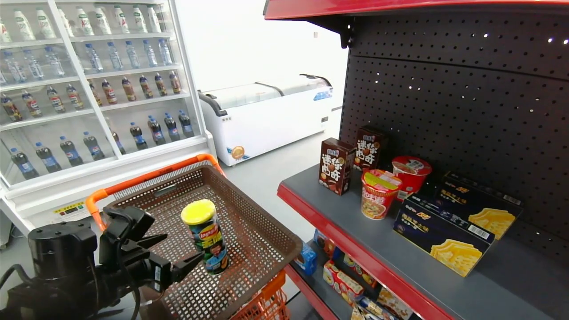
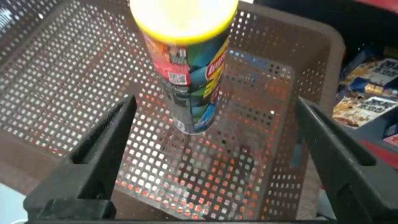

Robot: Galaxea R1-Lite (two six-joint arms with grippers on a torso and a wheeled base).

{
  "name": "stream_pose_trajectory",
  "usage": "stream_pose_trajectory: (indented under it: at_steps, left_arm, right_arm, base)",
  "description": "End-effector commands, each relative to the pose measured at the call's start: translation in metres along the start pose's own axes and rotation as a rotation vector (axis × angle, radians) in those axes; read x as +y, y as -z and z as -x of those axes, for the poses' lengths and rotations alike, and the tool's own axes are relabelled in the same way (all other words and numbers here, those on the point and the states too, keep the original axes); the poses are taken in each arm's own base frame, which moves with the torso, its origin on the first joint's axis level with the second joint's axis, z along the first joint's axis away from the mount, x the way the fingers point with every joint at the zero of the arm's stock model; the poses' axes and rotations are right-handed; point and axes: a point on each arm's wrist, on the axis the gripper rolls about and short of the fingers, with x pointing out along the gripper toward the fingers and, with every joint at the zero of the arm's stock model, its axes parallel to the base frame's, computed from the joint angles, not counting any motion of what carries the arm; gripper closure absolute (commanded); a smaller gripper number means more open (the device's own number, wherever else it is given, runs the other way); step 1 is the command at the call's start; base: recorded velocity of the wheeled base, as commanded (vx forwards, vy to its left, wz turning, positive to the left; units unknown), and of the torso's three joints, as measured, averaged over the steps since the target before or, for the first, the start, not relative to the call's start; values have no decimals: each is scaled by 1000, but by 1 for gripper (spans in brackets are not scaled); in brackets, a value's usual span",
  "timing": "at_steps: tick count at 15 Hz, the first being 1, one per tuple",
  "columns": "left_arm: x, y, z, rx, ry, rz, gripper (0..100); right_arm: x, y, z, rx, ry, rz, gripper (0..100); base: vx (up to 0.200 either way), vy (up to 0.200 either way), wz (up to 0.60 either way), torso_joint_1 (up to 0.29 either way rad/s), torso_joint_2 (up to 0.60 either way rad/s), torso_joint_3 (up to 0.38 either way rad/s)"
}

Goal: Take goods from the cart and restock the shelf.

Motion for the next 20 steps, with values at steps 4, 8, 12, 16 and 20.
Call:
stream_pose_trajectory:
  at_steps: [4,8,12,16,20]
  left_arm:
    - [19,20,-21,54,45,-14,0]
    - [38,19,-43,34,53,-3,0]
    - [46,17,-65,8,92,-11,0]
    - [47,17,-80,6,101,-17,0]
    - [36,17,-97,9,149,-35,0]
  right_arm:
    - [0,0,0,1,0,0,0]
    - [0,0,0,1,0,0,0]
    - [0,0,0,1,0,0,0]
    - [0,0,0,1,0,0,0]
    - [0,0,0,1,0,0,0]
  base:
    - [0,0,0,0,0,0]
    - [0,0,0,0,0,0]
    - [0,0,0,0,0,0]
    - [0,0,0,0,0,0]
    - [0,0,0,0,0,0]
